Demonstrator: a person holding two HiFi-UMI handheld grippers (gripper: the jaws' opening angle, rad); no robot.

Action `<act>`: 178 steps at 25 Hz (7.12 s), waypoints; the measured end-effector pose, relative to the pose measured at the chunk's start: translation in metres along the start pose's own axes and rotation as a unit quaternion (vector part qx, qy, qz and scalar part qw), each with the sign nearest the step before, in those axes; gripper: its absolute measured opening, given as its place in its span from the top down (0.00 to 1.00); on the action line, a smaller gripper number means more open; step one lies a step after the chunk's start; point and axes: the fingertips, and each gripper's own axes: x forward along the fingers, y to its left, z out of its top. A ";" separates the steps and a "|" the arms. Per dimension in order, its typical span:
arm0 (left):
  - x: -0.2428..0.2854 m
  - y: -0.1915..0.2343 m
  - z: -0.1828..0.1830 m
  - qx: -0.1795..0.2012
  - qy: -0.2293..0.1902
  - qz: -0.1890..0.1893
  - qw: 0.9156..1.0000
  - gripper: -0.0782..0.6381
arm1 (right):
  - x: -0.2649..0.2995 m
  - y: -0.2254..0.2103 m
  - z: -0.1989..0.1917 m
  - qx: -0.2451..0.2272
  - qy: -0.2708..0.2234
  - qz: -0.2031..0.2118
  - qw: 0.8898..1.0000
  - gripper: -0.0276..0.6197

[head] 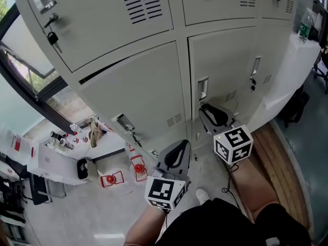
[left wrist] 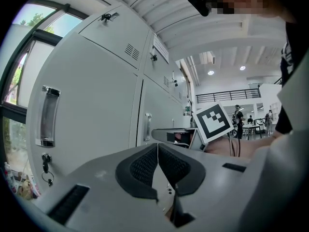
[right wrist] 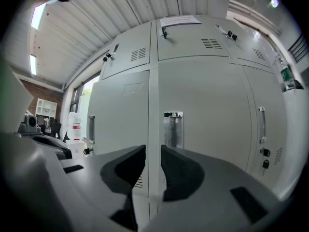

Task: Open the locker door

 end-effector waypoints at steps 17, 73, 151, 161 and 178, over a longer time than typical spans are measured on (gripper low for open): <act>-0.005 0.028 -0.011 -0.008 0.015 0.039 0.999 0.86 | 0.061 -0.022 0.001 -0.048 0.016 -0.080 0.995 0.59; -0.021 -0.088 -0.012 0.004 0.011 -0.103 0.995 0.86 | -0.100 -0.043 -0.021 -0.053 0.016 -0.043 0.998 0.52; -0.013 -0.142 -0.016 -0.010 0.012 -0.124 0.992 0.86 | -0.252 -0.109 -0.039 -0.016 0.022 -0.261 0.965 0.87; -0.099 -0.135 -0.028 -0.018 0.021 -0.105 0.994 0.86 | -0.259 0.027 -0.040 -0.003 0.021 -0.160 0.987 0.87; -0.139 -0.174 -0.038 -0.036 0.020 -0.038 0.998 0.86 | -0.297 0.087 -0.056 0.009 0.034 -0.044 0.998 0.87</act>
